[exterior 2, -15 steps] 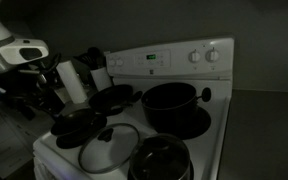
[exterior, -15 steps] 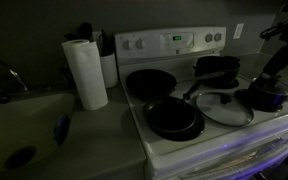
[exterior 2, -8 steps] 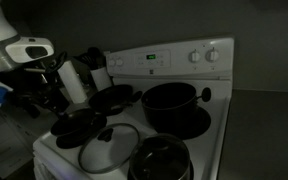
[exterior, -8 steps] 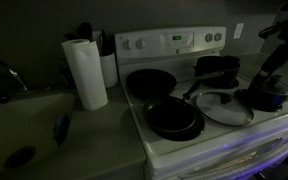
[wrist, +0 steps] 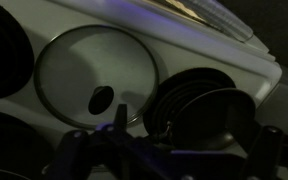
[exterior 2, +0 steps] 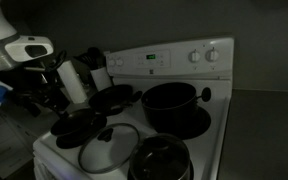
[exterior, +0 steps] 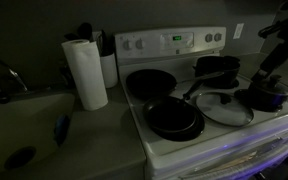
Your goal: Cover the pot
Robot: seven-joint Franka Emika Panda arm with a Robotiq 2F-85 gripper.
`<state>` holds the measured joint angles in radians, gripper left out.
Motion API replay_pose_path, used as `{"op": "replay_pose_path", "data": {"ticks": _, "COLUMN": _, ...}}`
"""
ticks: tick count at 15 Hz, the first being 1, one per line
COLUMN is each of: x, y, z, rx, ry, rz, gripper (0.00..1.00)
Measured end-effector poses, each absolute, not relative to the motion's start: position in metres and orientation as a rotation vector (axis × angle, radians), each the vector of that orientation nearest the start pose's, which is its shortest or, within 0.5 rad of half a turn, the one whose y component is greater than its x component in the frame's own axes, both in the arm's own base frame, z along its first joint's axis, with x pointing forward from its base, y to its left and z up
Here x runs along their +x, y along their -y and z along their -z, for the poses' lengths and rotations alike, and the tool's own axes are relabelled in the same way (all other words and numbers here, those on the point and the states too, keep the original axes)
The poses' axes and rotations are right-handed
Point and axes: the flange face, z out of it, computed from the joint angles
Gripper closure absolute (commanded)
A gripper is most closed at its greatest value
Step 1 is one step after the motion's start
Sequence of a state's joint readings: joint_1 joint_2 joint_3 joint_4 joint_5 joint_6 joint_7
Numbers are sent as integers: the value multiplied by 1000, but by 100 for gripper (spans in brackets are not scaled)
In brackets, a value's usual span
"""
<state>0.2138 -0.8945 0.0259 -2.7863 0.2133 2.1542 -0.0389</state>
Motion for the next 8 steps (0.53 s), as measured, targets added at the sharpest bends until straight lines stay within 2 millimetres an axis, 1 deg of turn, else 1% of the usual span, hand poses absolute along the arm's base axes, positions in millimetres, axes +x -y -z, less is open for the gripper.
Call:
{"op": "replay_pose_path", "data": {"ticks": 2, "x": 302, "y": -83, "z": -472, "rx": -2916, "ry": 230, "rz": 388, "gripper": 0}}
{"op": "replay_pose_path", "data": {"ticks": 4, "x": 311, "y": -87, "z": -466, "rx": -2927, "ry": 199, "rz": 419, "gripper": 0}}
{"op": "replay_pose_path", "data": {"ticks": 6, "x": 325, "y": -91, "z": -455, "rx": -2950, "ry": 146, "rz": 457, "gripper": 0}}
{"op": "replay_pose_path", "data": {"ticks": 8, "x": 343, "y": -95, "z": -439, "rx": -2976, "ry": 76, "rz": 489, "gripper": 0}}
